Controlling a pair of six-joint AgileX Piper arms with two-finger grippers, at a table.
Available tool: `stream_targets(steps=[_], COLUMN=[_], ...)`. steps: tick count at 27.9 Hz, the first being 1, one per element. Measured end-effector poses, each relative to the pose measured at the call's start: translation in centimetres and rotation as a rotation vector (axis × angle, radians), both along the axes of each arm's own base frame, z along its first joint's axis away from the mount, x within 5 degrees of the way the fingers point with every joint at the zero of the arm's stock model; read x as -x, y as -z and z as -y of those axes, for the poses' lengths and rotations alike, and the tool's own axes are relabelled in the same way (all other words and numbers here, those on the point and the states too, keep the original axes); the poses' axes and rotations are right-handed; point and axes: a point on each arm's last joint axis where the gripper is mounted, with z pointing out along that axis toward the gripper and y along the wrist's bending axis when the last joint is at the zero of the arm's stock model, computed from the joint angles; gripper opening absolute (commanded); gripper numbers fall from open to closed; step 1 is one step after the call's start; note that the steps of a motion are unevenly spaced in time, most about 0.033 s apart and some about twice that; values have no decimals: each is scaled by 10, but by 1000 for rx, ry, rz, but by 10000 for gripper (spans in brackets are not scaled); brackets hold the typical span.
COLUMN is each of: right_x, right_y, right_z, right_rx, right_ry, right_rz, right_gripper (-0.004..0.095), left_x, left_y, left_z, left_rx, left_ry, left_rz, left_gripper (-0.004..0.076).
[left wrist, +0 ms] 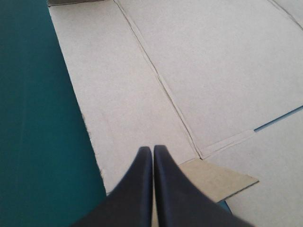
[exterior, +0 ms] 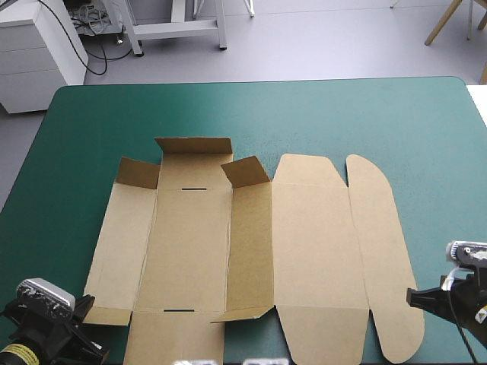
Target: Fold the box
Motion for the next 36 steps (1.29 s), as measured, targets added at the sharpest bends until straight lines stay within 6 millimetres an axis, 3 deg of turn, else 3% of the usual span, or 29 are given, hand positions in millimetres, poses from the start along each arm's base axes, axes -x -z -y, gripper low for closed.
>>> stream_targets(steps=[3, 8, 14, 21, 27, 33, 36], right_x=[3, 1, -1, -1, -1, -1, -1], right_y=[14, 16, 15, 15, 15, 15, 15], right_z=[-2, -3, -4, -4, -4, -4, -4], right_rx=[-9, 1, -5, 13, 14, 14, 14], right_ry=[-10, -44, -52, -71, -73, -73, -73], right_rz=[11, 28, 55, 56, 56, 56, 56], right_gripper=[-19, -19, -19, -19, -19, -19, -19], left_x=[1, -1, -24, -65, -106, -158, -182], left_y=[0, 0, -15, -61, -82, -100, -111], left_z=[1, 6, 19, 37, 50, 54, 44], left_rx=[15, 62, 50, 51, 9, -26, 0], left_ry=[7, 13, 15, 17, -36, -181, -263], left_rz=[-9, -53, -160, -190, -226, -229, -225], left_gripper=[-10, -10, -10, -10, -8, 12, 11])
